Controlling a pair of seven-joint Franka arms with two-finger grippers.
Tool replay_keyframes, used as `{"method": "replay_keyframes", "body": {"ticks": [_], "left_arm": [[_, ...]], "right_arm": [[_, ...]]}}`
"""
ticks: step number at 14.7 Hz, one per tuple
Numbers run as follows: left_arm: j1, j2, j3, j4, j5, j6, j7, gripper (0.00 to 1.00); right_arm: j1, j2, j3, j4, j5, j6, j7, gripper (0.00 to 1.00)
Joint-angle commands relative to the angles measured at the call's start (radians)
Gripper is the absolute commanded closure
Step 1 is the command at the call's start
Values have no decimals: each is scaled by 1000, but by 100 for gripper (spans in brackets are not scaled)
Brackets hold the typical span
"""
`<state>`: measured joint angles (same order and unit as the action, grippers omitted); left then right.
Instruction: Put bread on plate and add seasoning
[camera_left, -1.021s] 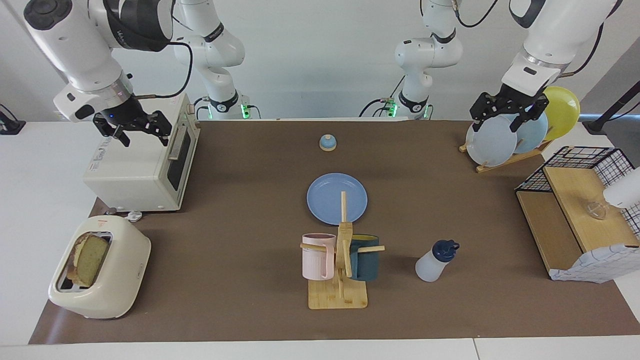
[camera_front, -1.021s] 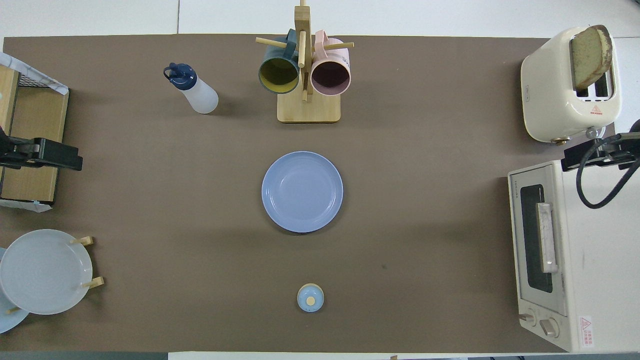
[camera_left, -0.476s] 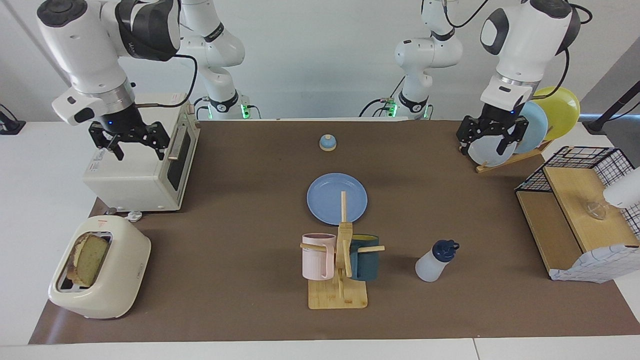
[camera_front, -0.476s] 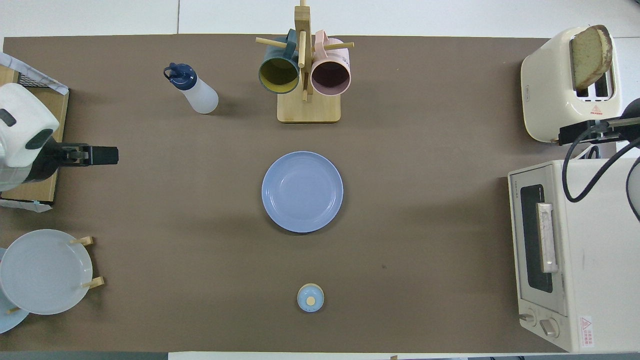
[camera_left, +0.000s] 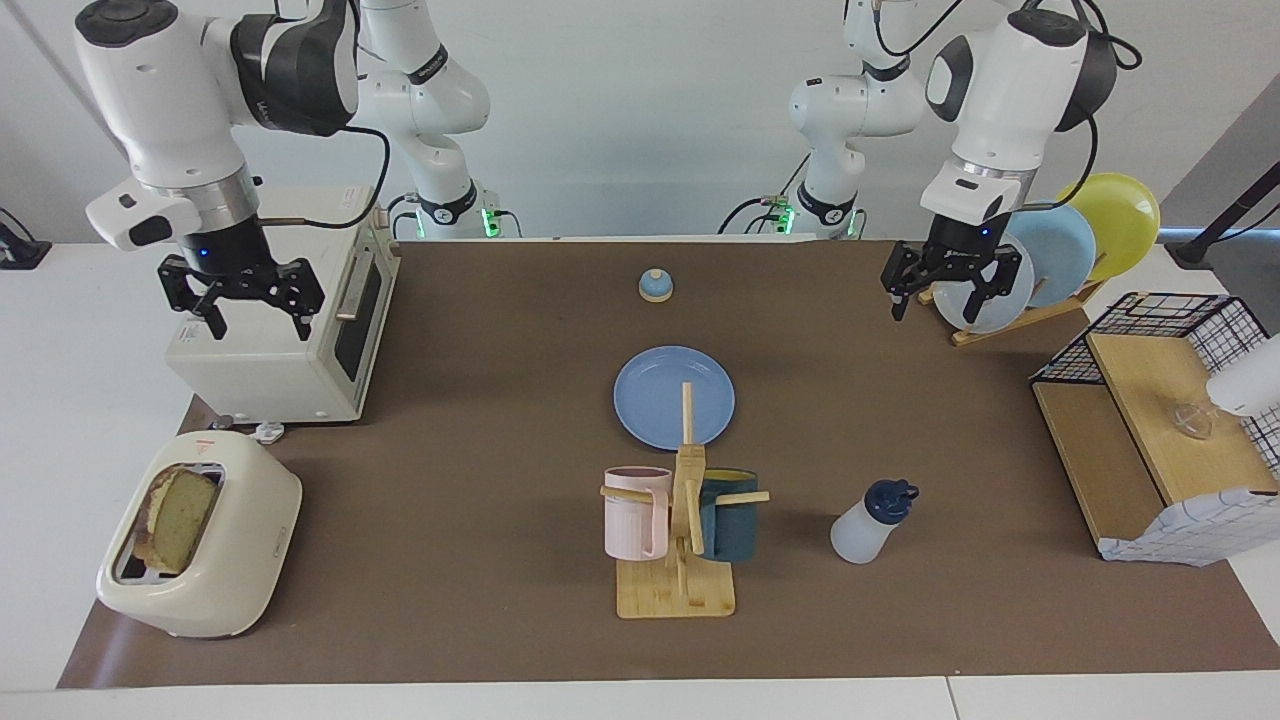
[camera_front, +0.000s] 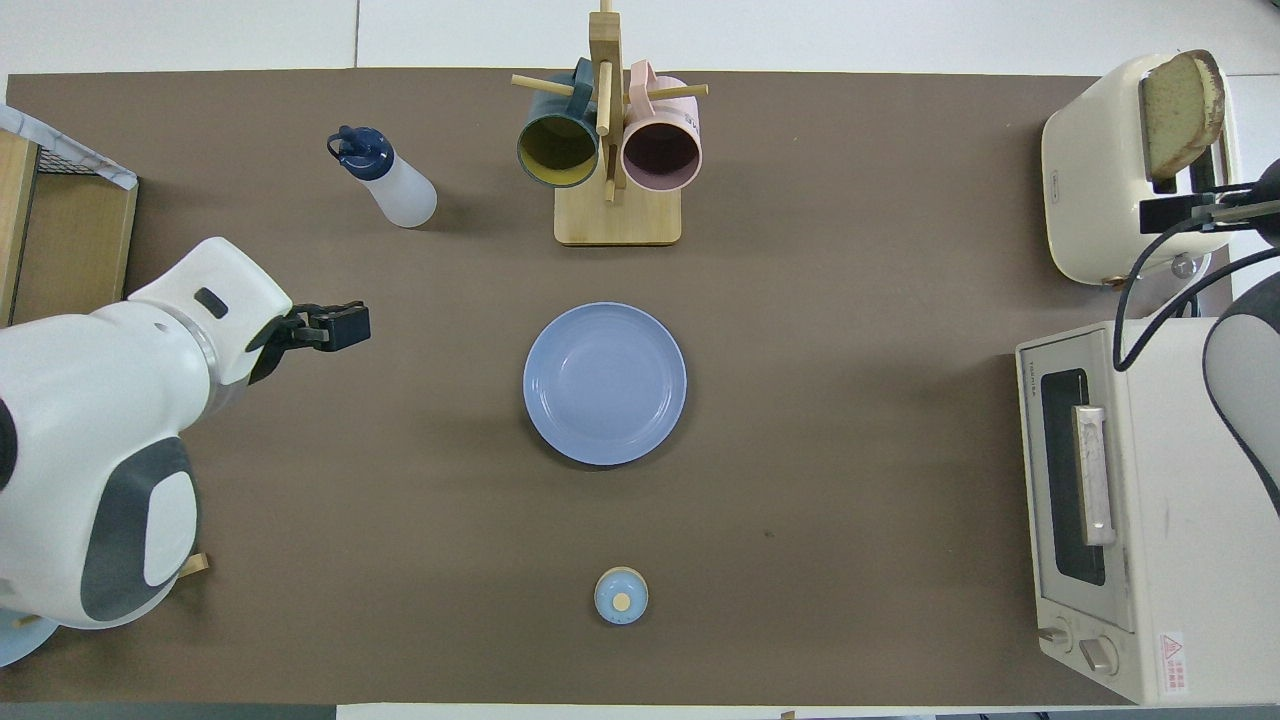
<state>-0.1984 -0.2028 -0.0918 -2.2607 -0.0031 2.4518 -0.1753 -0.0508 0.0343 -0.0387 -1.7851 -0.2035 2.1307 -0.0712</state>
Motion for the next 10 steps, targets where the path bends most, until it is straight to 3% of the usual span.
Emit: {"method": "replay_keyframes", "body": {"ticks": [1, 4, 10], "left_arm": [[-45, -23, 14, -101, -2, 128, -23, 0], [-64, 32, 14, -216, -2, 375, -24, 0], [-79, 229, 17, -232, -3, 714, -18, 0]], "right_arm": [[-40, 59, 7, -1, -20, 112, -18, 0], [-63, 117, 5, 10, -78, 202, -18, 0], [-76, 153, -1, 26, -119, 250, -10, 8]]}}
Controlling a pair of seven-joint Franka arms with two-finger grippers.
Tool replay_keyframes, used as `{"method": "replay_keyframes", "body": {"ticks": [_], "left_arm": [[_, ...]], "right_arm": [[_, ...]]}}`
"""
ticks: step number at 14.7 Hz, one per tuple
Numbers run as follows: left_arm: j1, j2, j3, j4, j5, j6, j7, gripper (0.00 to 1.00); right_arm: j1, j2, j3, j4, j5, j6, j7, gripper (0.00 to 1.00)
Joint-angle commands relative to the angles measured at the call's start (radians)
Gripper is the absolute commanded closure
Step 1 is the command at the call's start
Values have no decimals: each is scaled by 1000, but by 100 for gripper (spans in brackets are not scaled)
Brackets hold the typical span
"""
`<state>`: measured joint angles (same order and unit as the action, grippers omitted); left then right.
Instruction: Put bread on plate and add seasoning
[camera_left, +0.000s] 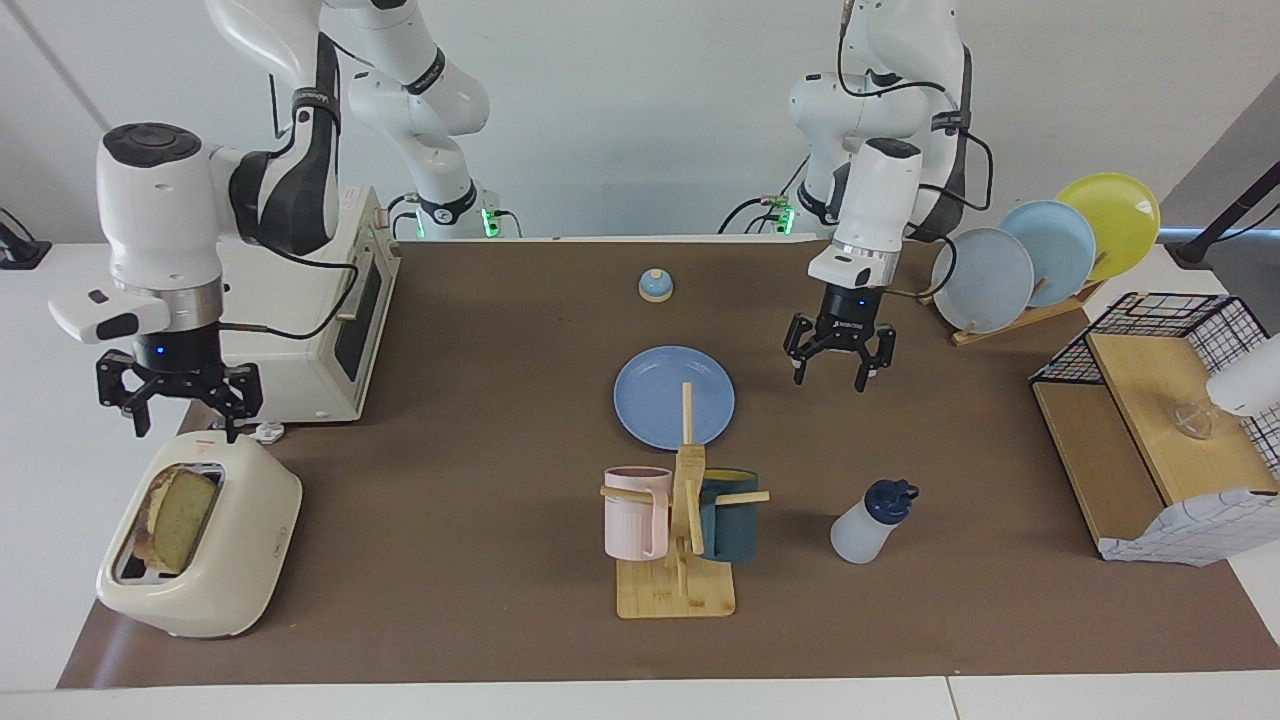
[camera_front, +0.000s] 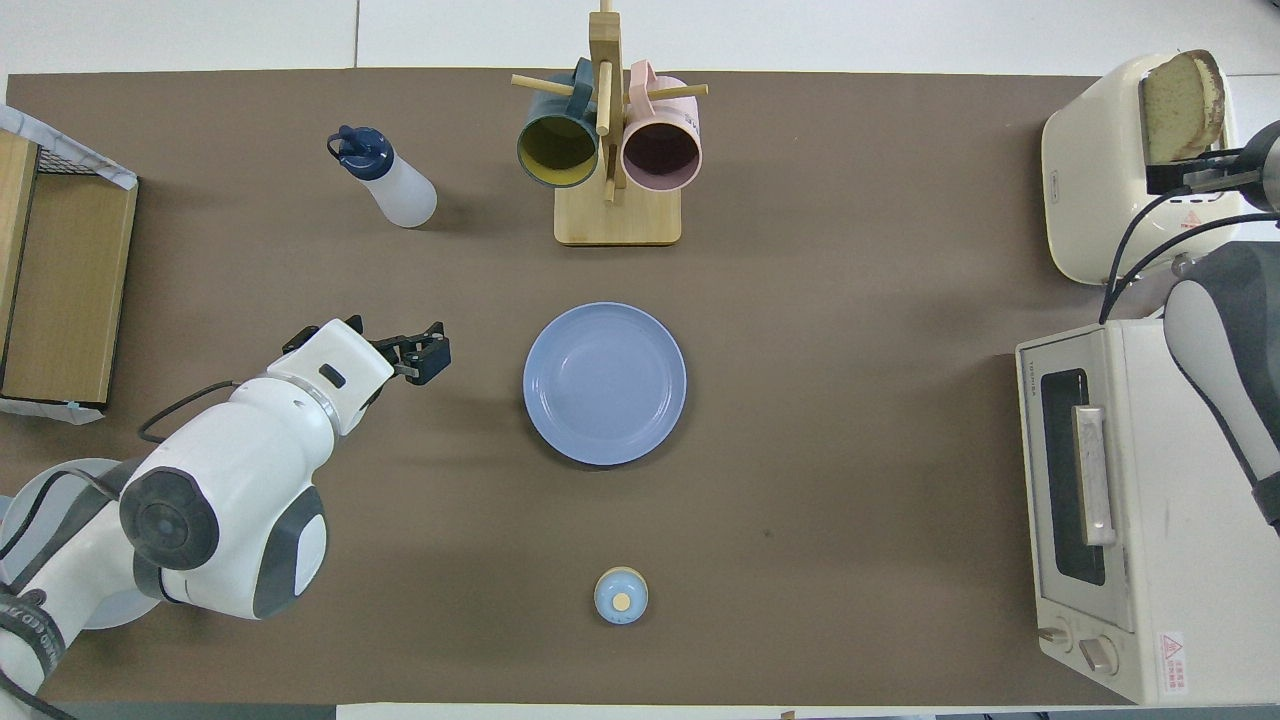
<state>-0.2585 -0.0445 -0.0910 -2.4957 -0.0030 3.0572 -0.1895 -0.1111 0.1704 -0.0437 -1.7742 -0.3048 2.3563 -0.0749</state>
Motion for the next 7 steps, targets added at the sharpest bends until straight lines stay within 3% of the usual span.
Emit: {"method": "replay_keyframes", "body": {"ticks": [1, 4, 7], "left_arm": [[-19, 92, 17, 6, -5, 144, -4, 0], [-4, 133, 20, 52, -20, 175, -4, 0], [-1, 184, 40, 110, -20, 173, -2, 0]], "right_arm": [[-24, 27, 4, 13, -13, 53, -6, 8], [-42, 46, 5, 32, 3, 87, -5, 9], [-47, 70, 5, 68, 110, 92, -3, 11]]}}
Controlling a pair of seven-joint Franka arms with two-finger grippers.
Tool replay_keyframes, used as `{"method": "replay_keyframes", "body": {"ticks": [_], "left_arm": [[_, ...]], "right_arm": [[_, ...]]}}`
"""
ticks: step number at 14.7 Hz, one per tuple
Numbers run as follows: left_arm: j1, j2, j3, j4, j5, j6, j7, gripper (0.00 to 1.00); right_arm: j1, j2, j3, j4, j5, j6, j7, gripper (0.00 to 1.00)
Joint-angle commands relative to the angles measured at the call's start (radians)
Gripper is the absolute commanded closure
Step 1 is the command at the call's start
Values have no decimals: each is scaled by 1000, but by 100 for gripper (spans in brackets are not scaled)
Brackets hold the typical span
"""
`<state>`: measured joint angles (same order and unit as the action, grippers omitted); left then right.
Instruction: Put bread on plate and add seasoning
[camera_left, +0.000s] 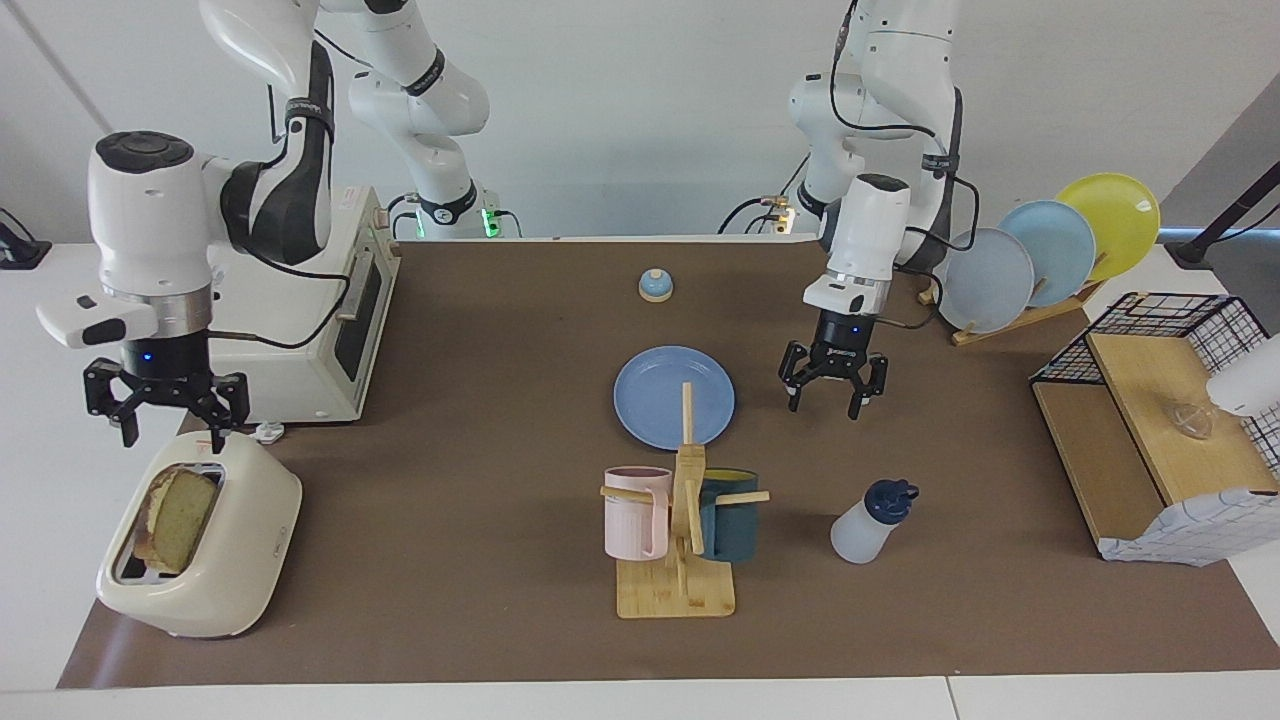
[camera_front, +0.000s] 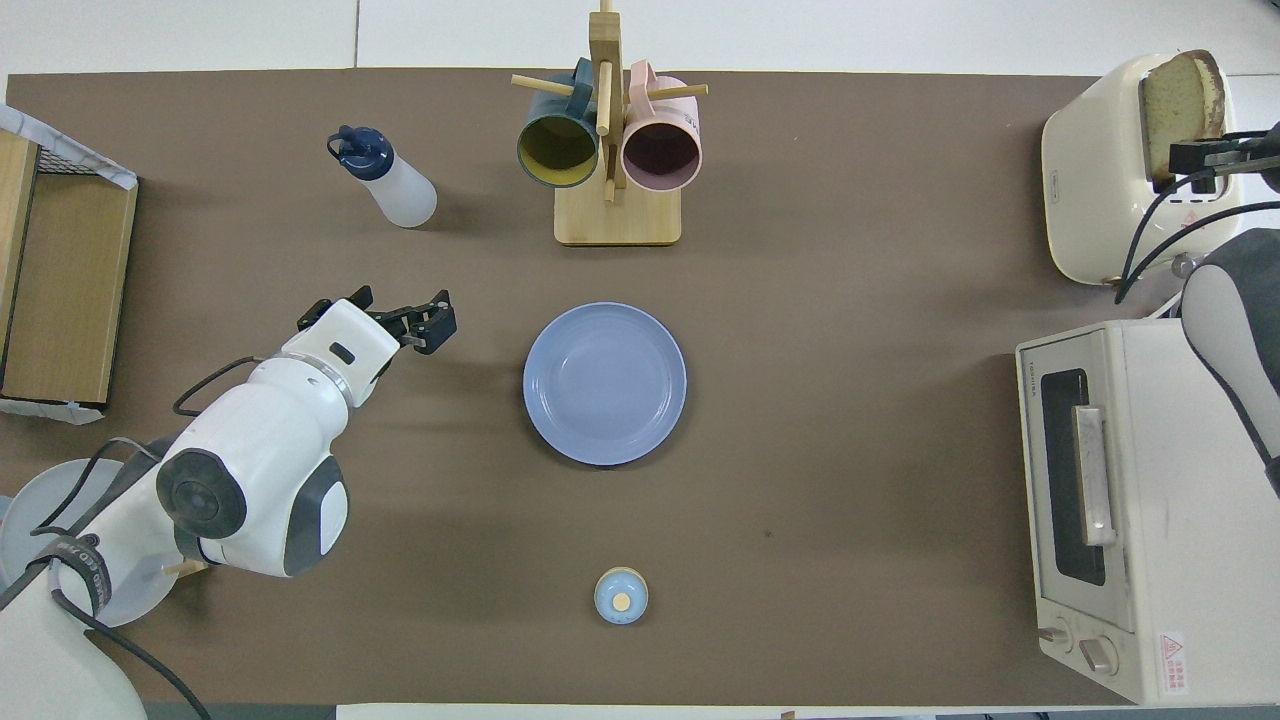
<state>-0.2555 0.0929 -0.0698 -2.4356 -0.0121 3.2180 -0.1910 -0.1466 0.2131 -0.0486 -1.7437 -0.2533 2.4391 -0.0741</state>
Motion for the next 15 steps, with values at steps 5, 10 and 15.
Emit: {"method": "replay_keyframes", "body": {"ticks": [5, 10, 15], "left_arm": [[-18, 128, 25, 131, -11, 14, 2, 0], [-65, 166, 77, 193, -11, 3, 4, 0], [-417, 249, 469, 243, -12, -3, -1, 0]], "right_arm": [[-4, 63, 10, 38, 63, 80, 2, 16], [-7, 83, 10, 50, 52, 112, -4, 20], [-10, 81, 9, 55, 48, 77, -24, 72]]}}
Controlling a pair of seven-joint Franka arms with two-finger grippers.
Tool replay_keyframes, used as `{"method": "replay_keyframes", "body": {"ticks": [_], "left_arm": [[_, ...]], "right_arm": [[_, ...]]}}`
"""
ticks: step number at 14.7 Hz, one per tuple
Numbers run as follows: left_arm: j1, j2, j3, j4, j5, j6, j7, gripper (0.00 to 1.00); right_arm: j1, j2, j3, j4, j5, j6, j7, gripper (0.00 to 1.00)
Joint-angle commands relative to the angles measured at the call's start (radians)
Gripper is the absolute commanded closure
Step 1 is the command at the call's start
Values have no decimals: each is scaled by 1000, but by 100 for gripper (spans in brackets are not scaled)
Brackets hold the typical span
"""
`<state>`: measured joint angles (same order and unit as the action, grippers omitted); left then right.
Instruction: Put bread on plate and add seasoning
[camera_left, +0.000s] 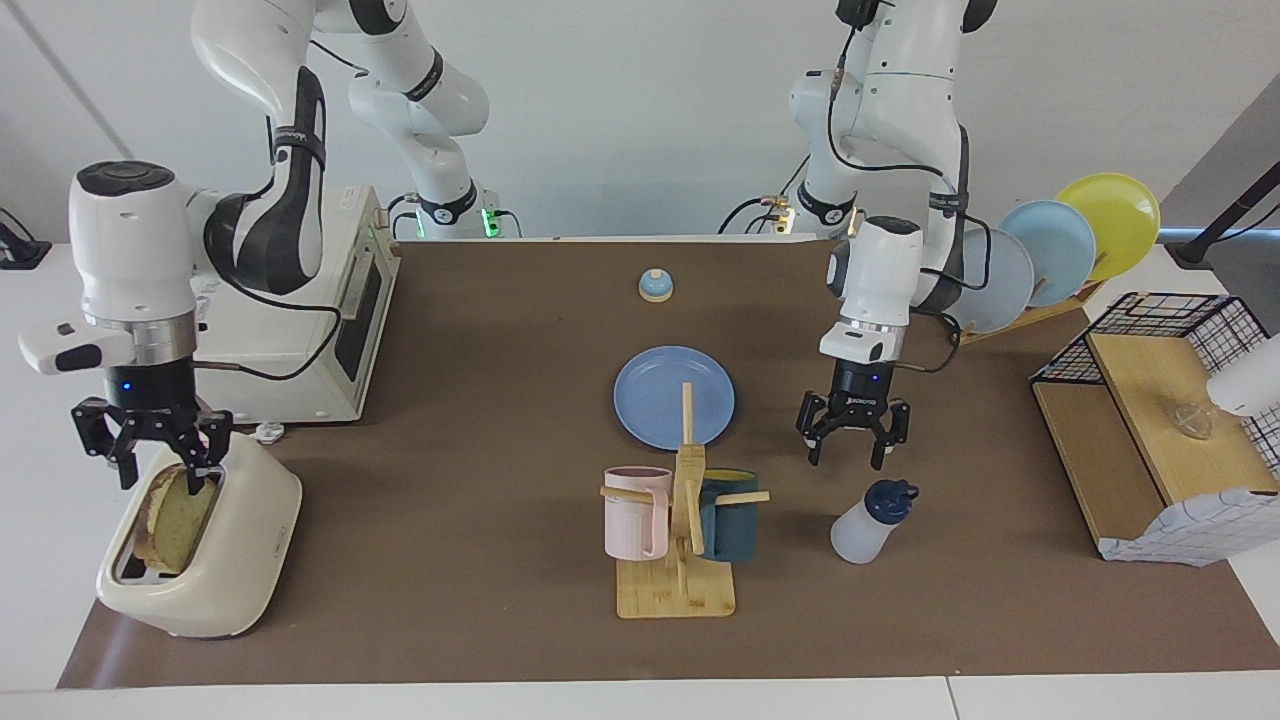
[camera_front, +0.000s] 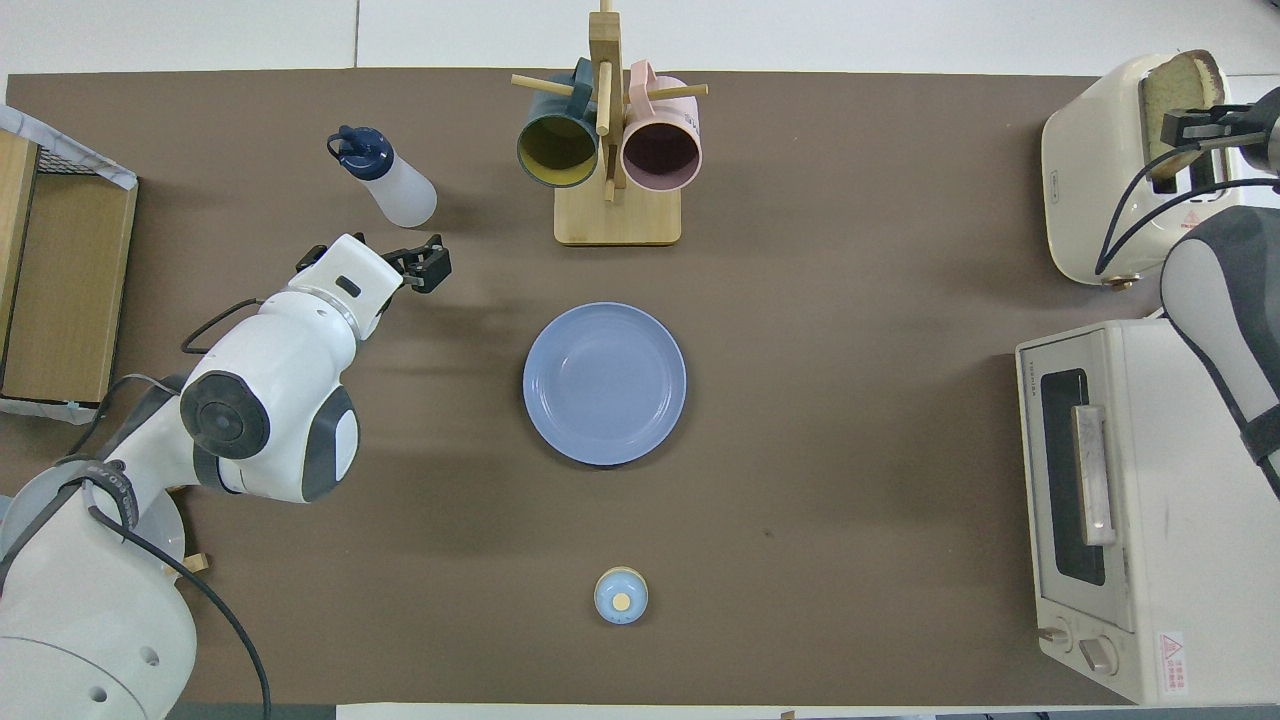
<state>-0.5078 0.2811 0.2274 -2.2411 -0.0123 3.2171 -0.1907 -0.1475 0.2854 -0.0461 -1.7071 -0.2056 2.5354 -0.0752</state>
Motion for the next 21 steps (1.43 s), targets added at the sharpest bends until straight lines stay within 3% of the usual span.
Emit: {"method": "replay_keyframes", "body": {"ticks": [1, 2, 5, 7, 11, 13, 16, 19, 21], "left_arm": [[-228, 70, 240, 55, -17, -2, -7, 0], [-253, 78, 265, 60, -32, 0, -16, 0], [-265, 113, 267, 92, -76, 1, -26, 0], [-270, 179, 268, 159, -127, 3, -32, 0], [-270, 197, 270, 176, -153, 13, -44, 0], [-270, 205, 274, 176, -169, 33, -45, 0], [-271, 213, 291, 178, -169, 36, -45, 0], [-282, 220, 308, 186, -169, 56, -45, 0], [-282, 227, 310, 186, -167, 75, -45, 0]], "right_arm": [[-9, 9, 6, 27, 0, -41, -44, 86], [-9, 11, 6, 41, 0, -58, -66, 100], [-4, 11, 6, 58, -12, -63, -89, 100], [5, 11, 6, 95, -64, -98, -90, 100], [6, -9, 35, 229, -91, -294, -159, 100], [6, -49, 102, 293, -83, -441, -163, 100], [20, -142, 199, 297, -77, -582, -156, 100], [22, -182, 343, 297, -75, -743, -146, 100], [20, -190, 409, 284, 13, -779, -83, 100]]}}
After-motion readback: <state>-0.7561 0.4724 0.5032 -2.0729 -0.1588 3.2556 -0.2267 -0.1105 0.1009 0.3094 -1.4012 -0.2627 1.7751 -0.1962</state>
